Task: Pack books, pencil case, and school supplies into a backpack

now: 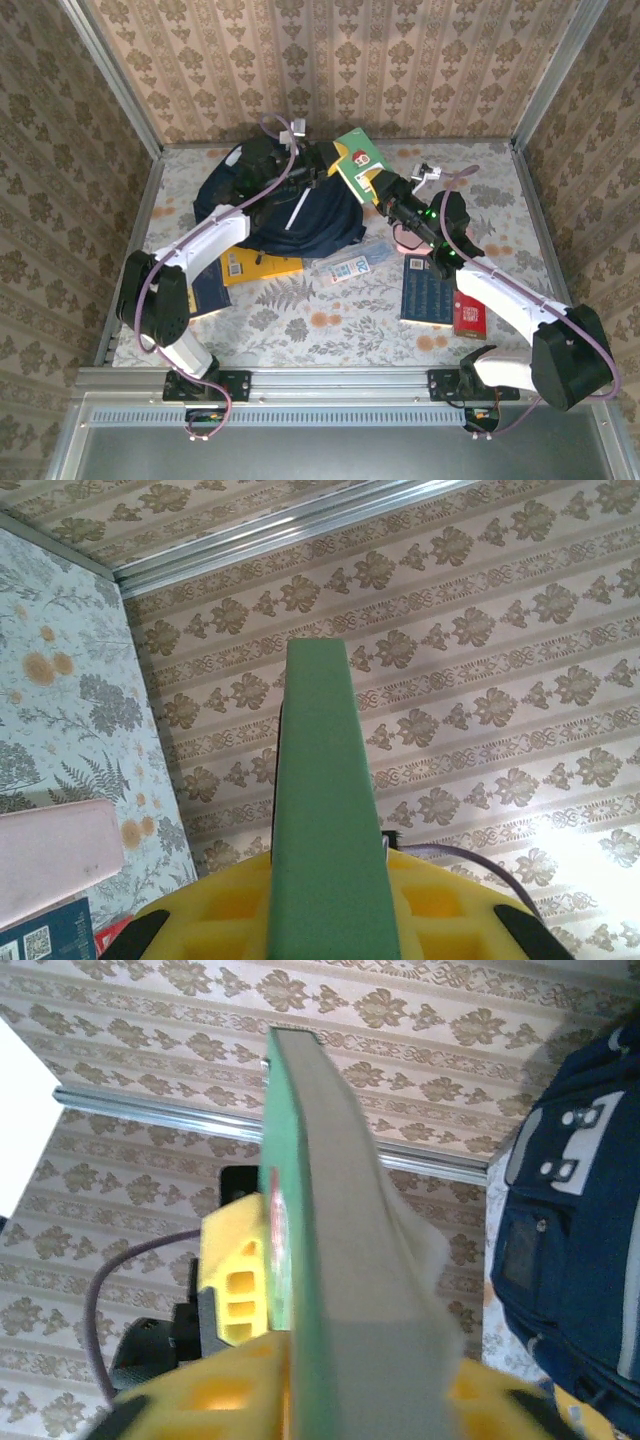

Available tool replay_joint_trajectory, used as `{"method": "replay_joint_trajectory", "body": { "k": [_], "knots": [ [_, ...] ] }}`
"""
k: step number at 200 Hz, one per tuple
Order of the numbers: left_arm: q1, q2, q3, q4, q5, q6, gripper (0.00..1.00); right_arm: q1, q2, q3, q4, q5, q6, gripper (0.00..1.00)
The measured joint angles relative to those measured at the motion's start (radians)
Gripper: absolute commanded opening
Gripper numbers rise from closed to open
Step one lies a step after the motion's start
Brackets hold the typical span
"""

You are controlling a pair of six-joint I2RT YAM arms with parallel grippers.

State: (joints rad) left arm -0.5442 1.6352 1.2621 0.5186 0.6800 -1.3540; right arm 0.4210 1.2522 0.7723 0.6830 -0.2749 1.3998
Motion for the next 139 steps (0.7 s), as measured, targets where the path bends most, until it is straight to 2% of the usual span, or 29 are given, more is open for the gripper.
{"method": "replay_joint_trajectory", "body": {
  "k": [11, 17, 30, 56, 76, 103, 139],
  "knots": [
    [0.003, -0.001, -0.001, 0.001, 0.000, 0.000, 0.00, 0.003, -0.001, 0.016, -0.029, 0.006, -0.005, 0.00],
    [0.003, -0.003, -0.002, -0.001, -0.001, 0.003, 0.00, 0.005, -0.001, 0.022, -0.045, 0.008, -0.014, 0.00],
    [0.004, -0.008, -0.008, -0.006, -0.005, 0.008, 0.08, 0.005, -0.007, 0.040, -0.093, 0.010, -0.032, 0.00],
    [0.008, -0.021, -0.021, -0.027, -0.008, 0.040, 0.41, 0.006, -0.023, 0.096, -0.233, 0.013, -0.092, 0.00],
    [0.013, -0.034, -0.025, -0.087, 0.000, 0.101, 0.54, 0.006, -0.042, 0.115, -0.318, 0.022, -0.146, 0.00],
    [0.039, -0.051, -0.024, -0.212, 0.002, 0.217, 0.63, -0.026, -0.072, 0.114, -0.430, 0.035, -0.203, 0.00],
    [0.083, -0.067, 0.039, -0.449, -0.047, 0.439, 0.68, -0.107, -0.093, 0.101, -0.587, 0.039, -0.294, 0.00]
  ]
}}
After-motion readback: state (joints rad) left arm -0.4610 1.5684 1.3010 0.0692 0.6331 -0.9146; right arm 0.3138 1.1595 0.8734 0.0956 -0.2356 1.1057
